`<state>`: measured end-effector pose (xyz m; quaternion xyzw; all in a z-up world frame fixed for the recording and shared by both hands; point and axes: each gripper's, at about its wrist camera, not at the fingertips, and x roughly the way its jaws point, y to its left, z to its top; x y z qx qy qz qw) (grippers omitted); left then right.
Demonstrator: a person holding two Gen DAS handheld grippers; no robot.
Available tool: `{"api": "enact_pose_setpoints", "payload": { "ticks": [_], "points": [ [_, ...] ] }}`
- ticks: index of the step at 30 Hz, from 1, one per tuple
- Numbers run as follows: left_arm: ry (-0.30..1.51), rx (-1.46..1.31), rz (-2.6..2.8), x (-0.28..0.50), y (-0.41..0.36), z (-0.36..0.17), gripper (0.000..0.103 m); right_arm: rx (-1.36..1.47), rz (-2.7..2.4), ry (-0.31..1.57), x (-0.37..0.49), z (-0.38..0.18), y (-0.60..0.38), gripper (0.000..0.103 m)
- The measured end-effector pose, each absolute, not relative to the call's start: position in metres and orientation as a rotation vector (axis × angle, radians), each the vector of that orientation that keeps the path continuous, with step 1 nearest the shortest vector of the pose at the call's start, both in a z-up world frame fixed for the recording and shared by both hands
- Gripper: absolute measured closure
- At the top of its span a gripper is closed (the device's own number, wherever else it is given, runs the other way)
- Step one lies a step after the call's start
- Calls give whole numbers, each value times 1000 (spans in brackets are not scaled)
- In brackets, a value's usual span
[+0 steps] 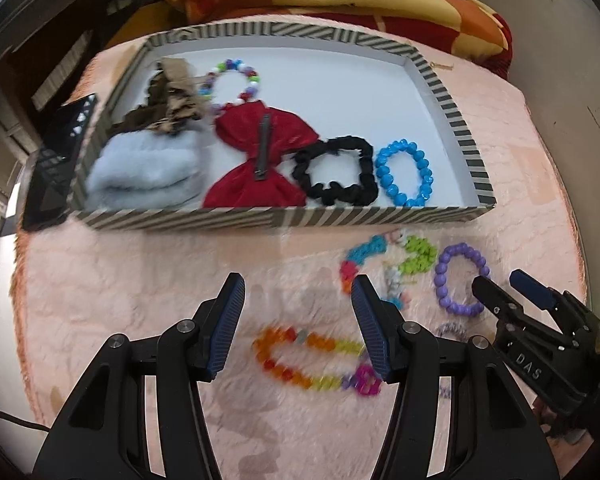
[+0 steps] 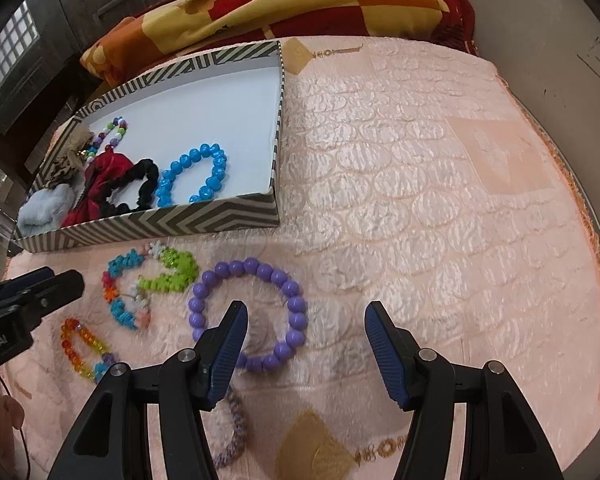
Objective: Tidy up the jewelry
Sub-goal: 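Grasp the purple bead bracelet with the right gripper while the left grasps the teal-green bracelet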
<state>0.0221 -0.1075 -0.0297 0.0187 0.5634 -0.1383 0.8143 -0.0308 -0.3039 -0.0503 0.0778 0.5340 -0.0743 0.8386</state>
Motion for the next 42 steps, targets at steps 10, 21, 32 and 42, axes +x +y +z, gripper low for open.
{"api": "enact_pose_setpoints", "payload": {
  "ticks": [10,21,32,42],
  "points": [
    [1247,91,-356,39,-137,-56,49,128,-168,1099,-19,-60,-302,57],
    [1232,121,-405,44,-136,-46,92,114,-115,1053,-26,-37,-295,94],
    [1135,89,-432,38,-108,27,92,97,-42,956,-36,20,-282,94],
    [1032,134,-382,54,-84,80,92,85,-7,883,-16,57,-272,94]
  ]
}}
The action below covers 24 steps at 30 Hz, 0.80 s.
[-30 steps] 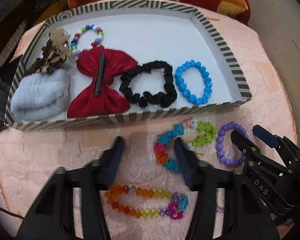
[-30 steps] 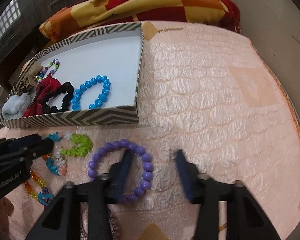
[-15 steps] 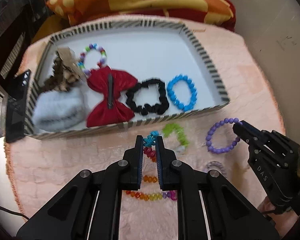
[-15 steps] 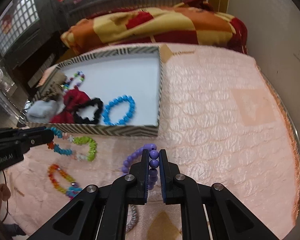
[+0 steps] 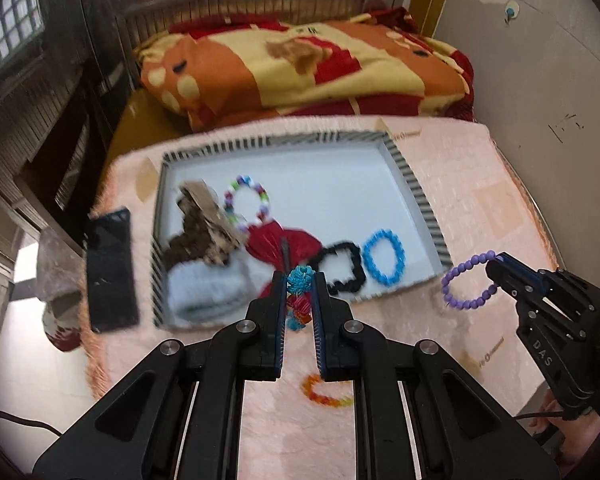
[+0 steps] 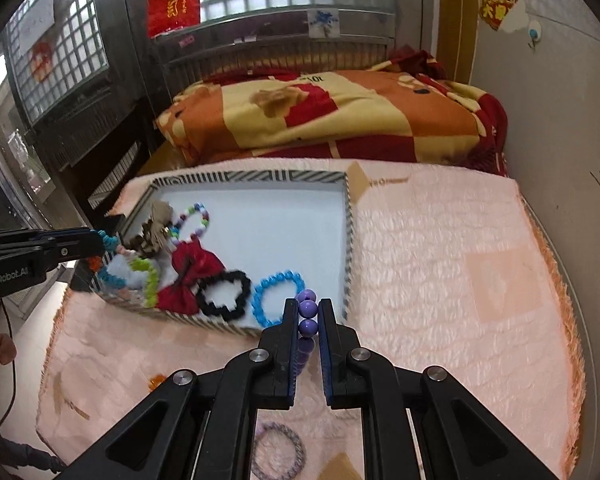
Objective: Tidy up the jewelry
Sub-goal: 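Grasp the purple bead bracelet with the right gripper while the left grasps the teal-green bracelet, then carry both bracelets into the striped tray and open both grippers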
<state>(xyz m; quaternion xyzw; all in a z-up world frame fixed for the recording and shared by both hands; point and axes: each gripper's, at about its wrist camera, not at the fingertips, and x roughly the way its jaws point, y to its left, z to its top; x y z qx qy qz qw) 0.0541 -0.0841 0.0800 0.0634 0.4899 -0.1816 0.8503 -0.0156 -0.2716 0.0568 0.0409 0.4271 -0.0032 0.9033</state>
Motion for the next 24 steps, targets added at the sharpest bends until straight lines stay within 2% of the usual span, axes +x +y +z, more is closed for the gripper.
{"api": "enact_pose_setpoints", "payload": {
  "ticks": [24],
  "points": [
    [1019,206,-400,143,-117,76,92,156,-7,926,61,47,-253,94]
  ]
}}
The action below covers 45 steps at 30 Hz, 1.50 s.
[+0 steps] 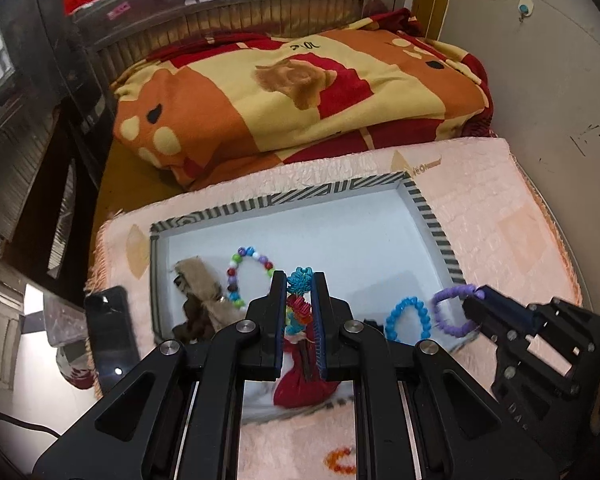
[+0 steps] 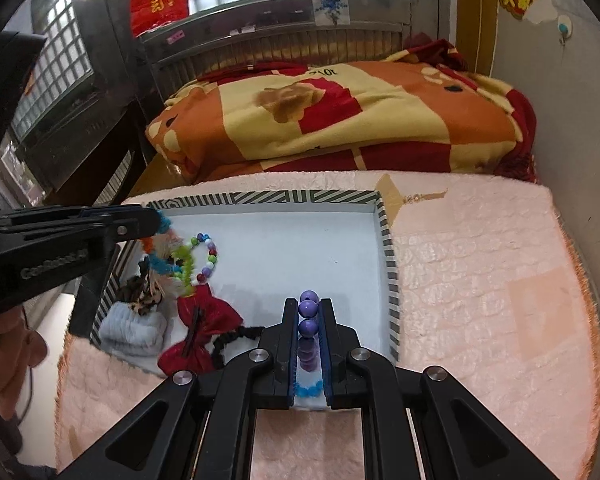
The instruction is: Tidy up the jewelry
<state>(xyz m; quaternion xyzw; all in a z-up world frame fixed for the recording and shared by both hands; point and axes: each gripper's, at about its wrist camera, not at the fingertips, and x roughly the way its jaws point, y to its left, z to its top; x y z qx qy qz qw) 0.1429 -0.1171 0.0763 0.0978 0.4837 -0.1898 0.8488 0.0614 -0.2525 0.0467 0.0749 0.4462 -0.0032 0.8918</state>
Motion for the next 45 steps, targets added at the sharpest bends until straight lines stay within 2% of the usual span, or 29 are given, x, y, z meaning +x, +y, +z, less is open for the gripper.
{"api": "enact_pose_setpoints", "payload": {
  "ticks": [10,18,26,27,28,29,31,32,34,35,36,45],
  "points": [
    [1114,148,-436,190,-142,46,92,243,20,978,103,21,-252,94],
    [1196,156,-346,218,-115,-4,92,248,-92,1096,139,-31,-283,94],
    [1251,129,-322,220,-102,-31,92,178,-78,1136,141,-39,-271,94],
    [1253,134,-326,218,-104,-33,92,177,-86,1130,140,-37,-272,93],
    [1251,138,-326,217,-105,-34,92,179,-92,1125,138,-35,-273,87],
    [1244,140,-320,216,-105,-34,92,188,-95,1117,136,-32,-276,74],
    [1226,140,-309,215,-105,-32,92,208,-94,1096,131,-25,-278,65],
    [1221,143,-304,214,-105,-31,90,211,-94,1087,128,-22,-278,65],
    [1213,155,-306,210,-106,-27,79,211,-93,1083,124,-18,-278,65],
    [1204,151,-310,208,-106,-23,65,214,-91,1083,122,-18,-277,65],
    [1194,140,-314,202,-106,-21,60,217,-89,1080,119,-16,-276,65],
    [1114,158,-288,170,-103,8,55,219,-103,1047,101,-2,-271,62]
  ]
}}
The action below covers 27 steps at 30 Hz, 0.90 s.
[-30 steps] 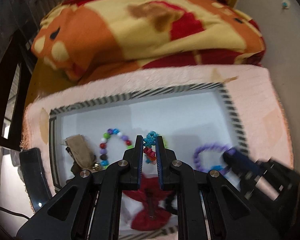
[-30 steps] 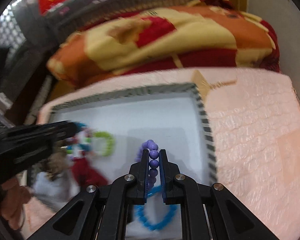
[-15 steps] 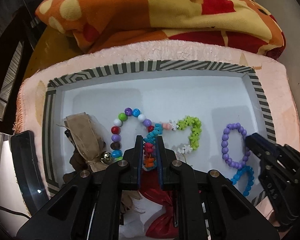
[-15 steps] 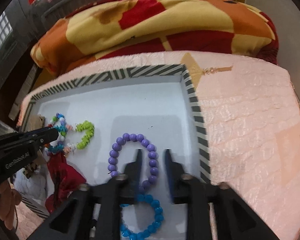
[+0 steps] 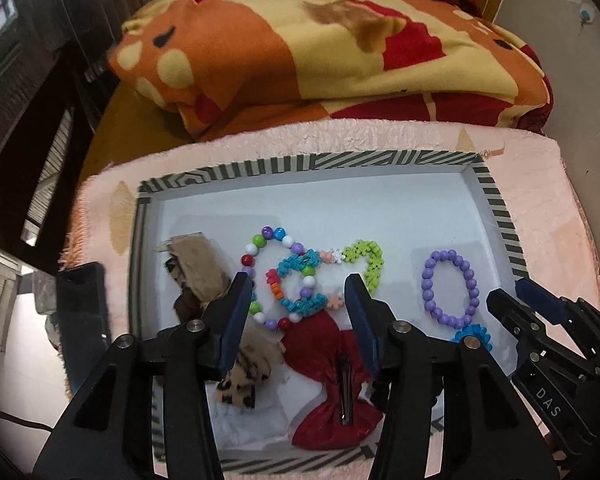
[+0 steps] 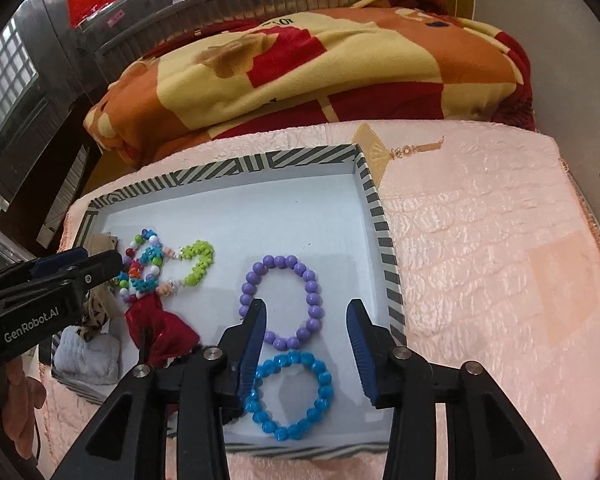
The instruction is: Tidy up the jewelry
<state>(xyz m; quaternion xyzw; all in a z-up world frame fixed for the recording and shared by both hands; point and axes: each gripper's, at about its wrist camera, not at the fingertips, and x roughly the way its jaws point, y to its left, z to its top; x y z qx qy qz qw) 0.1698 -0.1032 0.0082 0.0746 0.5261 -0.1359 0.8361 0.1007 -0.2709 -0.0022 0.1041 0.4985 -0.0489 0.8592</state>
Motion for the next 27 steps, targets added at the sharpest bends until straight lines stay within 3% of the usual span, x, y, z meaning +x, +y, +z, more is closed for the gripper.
{"api": "enact_pose_setpoints", "payload": {
  "ticks": [27],
  "points": [
    [1064,146,-220,38,-92,22,55,193,-71,1027,-31,14,-255,58]
  ]
}}
